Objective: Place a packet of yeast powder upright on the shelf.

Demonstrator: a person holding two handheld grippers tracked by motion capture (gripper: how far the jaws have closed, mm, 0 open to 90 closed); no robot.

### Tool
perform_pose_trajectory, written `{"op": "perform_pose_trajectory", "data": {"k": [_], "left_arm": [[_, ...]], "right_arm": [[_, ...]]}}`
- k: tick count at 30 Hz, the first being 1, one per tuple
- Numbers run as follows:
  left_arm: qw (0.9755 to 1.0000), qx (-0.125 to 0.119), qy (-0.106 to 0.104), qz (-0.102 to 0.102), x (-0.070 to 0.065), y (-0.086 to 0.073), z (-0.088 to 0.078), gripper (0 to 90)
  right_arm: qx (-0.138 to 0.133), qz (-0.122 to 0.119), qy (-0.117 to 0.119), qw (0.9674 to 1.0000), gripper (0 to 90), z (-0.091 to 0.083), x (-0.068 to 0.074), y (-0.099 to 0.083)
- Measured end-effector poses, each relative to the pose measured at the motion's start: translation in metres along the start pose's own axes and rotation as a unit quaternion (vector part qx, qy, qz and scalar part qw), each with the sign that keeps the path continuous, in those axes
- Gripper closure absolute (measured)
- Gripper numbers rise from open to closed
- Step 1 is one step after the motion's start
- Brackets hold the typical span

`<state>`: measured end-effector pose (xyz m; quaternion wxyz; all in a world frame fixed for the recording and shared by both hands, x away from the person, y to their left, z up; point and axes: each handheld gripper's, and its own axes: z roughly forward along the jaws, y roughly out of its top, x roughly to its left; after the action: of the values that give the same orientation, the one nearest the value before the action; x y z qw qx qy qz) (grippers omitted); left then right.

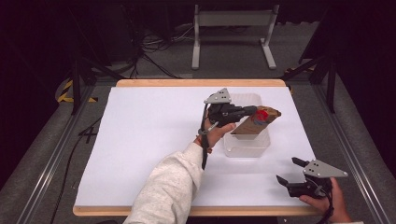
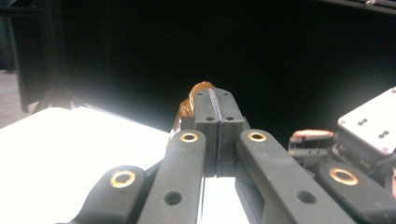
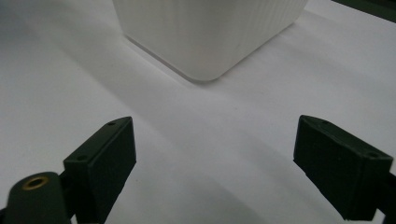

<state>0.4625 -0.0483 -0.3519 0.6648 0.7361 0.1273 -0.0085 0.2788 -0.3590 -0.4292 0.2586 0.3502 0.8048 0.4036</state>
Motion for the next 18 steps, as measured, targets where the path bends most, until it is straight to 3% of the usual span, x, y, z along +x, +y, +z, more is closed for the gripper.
{"op": "perform_pose_trajectory", "data": {"k": [3,18], "left_arm": [[0.9999,0.001,0.012,0.001,0.003,-0.004,-0.013,90.0],[0.9973,0.033,0.062,0.018,0.004,-0.013,-0.041,90.0]], "right_arm": [[0.000,0.000,0.000,1.0000,13.6,0.000,0.000,0.000],[0.001,-0.001,-0.003,1.0000,13.6,0.001,0.000,0.000]]}}
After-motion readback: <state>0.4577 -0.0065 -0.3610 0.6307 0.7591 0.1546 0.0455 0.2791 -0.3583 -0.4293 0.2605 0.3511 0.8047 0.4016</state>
